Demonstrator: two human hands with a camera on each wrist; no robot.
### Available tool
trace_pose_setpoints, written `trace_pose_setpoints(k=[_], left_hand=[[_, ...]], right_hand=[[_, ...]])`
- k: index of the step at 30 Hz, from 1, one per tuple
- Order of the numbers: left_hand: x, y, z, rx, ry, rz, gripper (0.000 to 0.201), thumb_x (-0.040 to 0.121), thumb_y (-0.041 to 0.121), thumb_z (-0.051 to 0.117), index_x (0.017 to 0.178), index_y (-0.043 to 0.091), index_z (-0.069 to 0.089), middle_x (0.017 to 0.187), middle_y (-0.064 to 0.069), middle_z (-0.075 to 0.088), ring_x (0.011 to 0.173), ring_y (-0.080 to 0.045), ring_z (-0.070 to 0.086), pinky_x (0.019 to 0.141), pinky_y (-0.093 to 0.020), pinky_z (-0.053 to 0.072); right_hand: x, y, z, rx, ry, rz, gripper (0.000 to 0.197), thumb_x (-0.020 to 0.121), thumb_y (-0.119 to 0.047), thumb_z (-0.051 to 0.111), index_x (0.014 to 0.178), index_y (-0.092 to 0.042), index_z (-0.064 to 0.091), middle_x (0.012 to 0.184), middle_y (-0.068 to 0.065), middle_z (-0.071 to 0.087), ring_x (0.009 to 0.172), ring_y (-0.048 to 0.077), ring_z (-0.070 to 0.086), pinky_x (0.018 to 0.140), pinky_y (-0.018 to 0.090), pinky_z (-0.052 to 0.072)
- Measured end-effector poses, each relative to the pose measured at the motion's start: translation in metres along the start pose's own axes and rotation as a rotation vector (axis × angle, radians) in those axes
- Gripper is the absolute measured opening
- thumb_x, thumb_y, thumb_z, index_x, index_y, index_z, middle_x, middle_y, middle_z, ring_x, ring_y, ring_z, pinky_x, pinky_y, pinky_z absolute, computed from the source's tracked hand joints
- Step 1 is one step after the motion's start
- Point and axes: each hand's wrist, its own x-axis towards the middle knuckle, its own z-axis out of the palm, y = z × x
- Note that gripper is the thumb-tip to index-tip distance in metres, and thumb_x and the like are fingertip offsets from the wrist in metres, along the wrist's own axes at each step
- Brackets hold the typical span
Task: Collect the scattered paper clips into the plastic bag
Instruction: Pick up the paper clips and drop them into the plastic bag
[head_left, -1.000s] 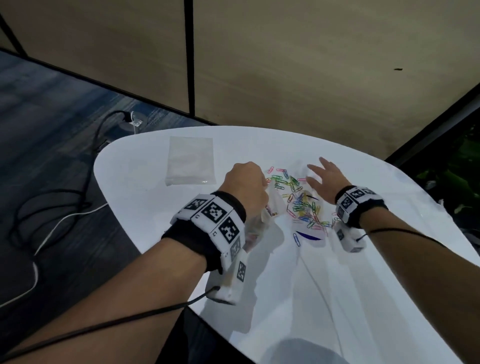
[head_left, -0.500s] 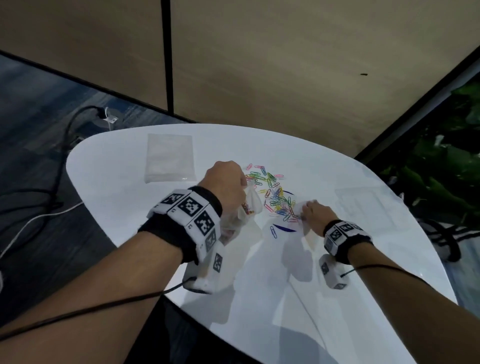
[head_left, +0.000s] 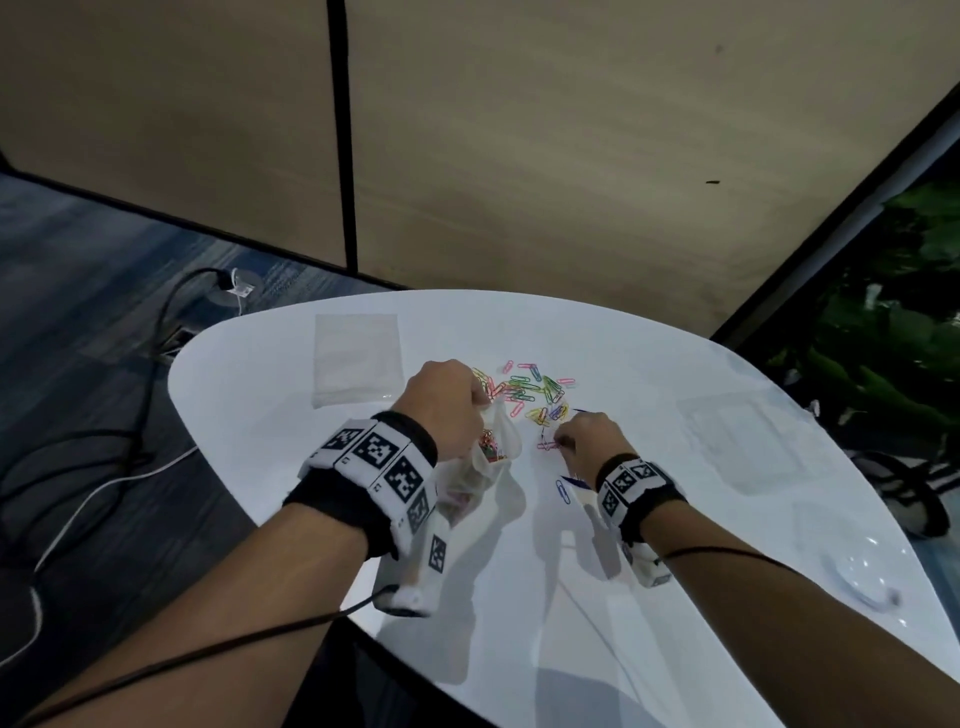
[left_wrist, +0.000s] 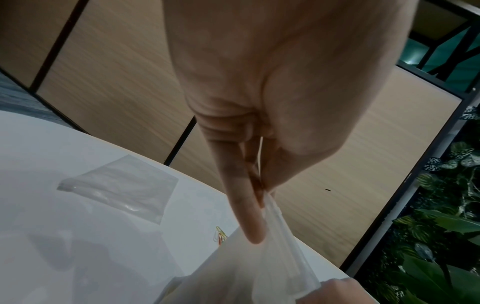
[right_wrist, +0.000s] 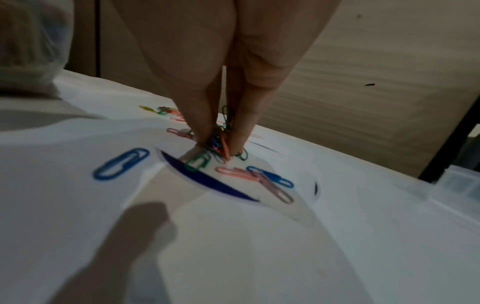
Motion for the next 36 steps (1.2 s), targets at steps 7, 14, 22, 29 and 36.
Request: trace_pose_setpoints(k=[7, 14, 22, 29, 36], left_hand=[[0.005, 0.002, 0.005, 0.014, 0.001, 0.006, 0.029, 0.091, -0.002, 0.054, 0.109, 0.008, 0.074, 0.112, -0.013, 0.071, 0.095, -0.032, 0.071, 0.087, -0.041, 0.06], [0.008, 0.006, 0.01, -0.018, 0.023, -0.013, 0.03, 0.091, -0.003, 0.05, 0.107, 0.006, 0.074, 0.11, -0.014, 0.072, 0.096, -0.034, 0.071, 0.088, -0.042, 0.06], [0.012, 0.007, 0.018, -0.054, 0.068, -0.022, 0.027, 0.092, 0.0, 0.053, 0.106, 0.004, 0.076, 0.102, -0.018, 0.074, 0.094, -0.036, 0.072, 0.087, -0.043, 0.06], [0.018, 0.002, 0.02, -0.079, 0.081, -0.031, 0.022, 0.093, 0.004, 0.057, 0.105, 0.005, 0.076, 0.102, -0.018, 0.074, 0.09, -0.037, 0.073, 0.086, -0.043, 0.061], [0.019, -0.001, 0.018, -0.064, 0.089, -0.012, 0.026, 0.094, 0.003, 0.053, 0.105, 0.005, 0.076, 0.102, -0.017, 0.074, 0.09, -0.035, 0.073, 0.086, -0.044, 0.061]], right_hand=[[-0.004, 0.028, -0.031, 0.755, 0.005, 0.428, 0.009, 0.08, -0.007, 0.075, 0.081, -0.015, 0.08, 0.086, 0.007, 0.077, 0.078, 0.018, 0.072, 0.084, 0.025, 0.057], [-0.022, -0.004, -0.105, 1.795, -0.259, 0.414, 0.018, 0.091, 0.004, 0.058, 0.108, 0.005, 0.066, 0.103, 0.02, 0.071, 0.083, 0.02, 0.074, 0.065, 0.018, 0.058], [-0.043, -0.058, -0.104, 1.577, -0.438, 0.273, 0.013, 0.089, 0.005, 0.061, 0.1, 0.004, 0.069, 0.094, 0.015, 0.071, 0.075, 0.015, 0.073, 0.066, 0.017, 0.058], [-0.036, -0.081, -0.097, 1.299, -0.302, 0.195, 0.032, 0.084, 0.017, 0.055, 0.112, 0.008, 0.065, 0.093, 0.019, 0.07, 0.079, 0.022, 0.07, 0.079, 0.026, 0.06], [-0.033, -0.081, -0.113, 0.859, -0.293, -0.06, 0.03, 0.086, 0.005, 0.053, 0.094, -0.01, 0.077, 0.086, 0.005, 0.075, 0.076, 0.014, 0.07, 0.083, 0.029, 0.059]])
